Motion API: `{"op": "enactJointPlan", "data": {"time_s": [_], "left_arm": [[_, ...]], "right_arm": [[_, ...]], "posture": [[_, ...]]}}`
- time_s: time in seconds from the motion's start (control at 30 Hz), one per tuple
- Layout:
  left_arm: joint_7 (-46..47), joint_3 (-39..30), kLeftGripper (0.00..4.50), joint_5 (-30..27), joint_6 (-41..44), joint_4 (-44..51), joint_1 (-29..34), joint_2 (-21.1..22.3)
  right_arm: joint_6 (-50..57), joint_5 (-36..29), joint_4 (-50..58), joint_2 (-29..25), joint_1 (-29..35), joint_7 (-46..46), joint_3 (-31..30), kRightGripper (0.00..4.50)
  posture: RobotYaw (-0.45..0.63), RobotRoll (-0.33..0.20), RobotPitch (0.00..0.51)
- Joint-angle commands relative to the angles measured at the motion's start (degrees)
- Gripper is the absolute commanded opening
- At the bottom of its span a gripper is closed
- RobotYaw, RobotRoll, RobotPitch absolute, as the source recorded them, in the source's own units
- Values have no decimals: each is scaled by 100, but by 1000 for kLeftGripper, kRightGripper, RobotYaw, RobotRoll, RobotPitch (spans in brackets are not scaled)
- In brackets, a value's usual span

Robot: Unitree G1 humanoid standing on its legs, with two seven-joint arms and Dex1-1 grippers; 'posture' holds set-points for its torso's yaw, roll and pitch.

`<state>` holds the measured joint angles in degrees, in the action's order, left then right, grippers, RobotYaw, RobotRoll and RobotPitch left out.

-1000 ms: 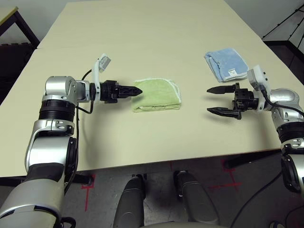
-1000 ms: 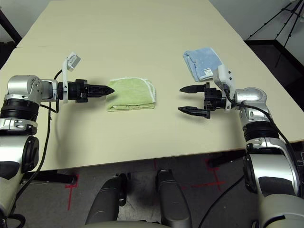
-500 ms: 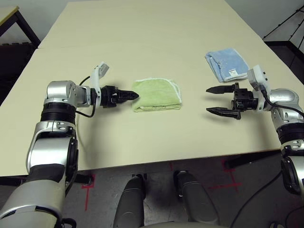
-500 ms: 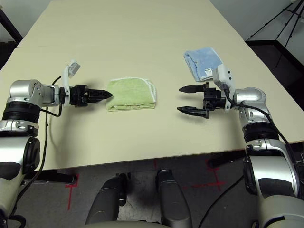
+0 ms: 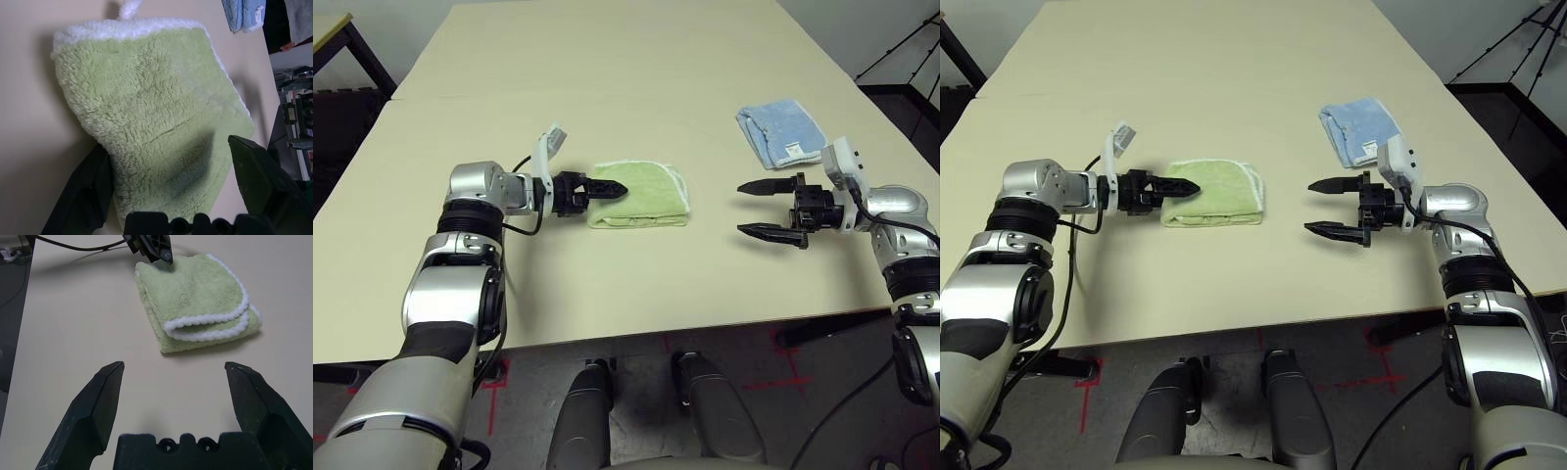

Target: Fold the towel and set it aside.

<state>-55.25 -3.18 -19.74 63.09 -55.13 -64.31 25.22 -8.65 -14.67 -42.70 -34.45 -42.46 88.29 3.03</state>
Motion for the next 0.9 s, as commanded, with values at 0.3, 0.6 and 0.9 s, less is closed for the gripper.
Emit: {"op": "enactJointPlan", "data": {"time_s": [0.3,0.6,0.9], "left_arm": [[-206,98,418,129,24,-222,-96,55],[-134,-257,13,-108,169,-140,-117,60],[1118,-1696,13,-486,-948,-625,-723,460]], "right_arm": [[-61,-8,-9,-4,3,-26,-32,4500],[-131,51,-146,-23,-35,-83,-41,4500],[-202,79,-292,8,-106,-151,-46,4500]], "posture": [[-20,0,164],[-18,0,162],[0,0,159]]}}
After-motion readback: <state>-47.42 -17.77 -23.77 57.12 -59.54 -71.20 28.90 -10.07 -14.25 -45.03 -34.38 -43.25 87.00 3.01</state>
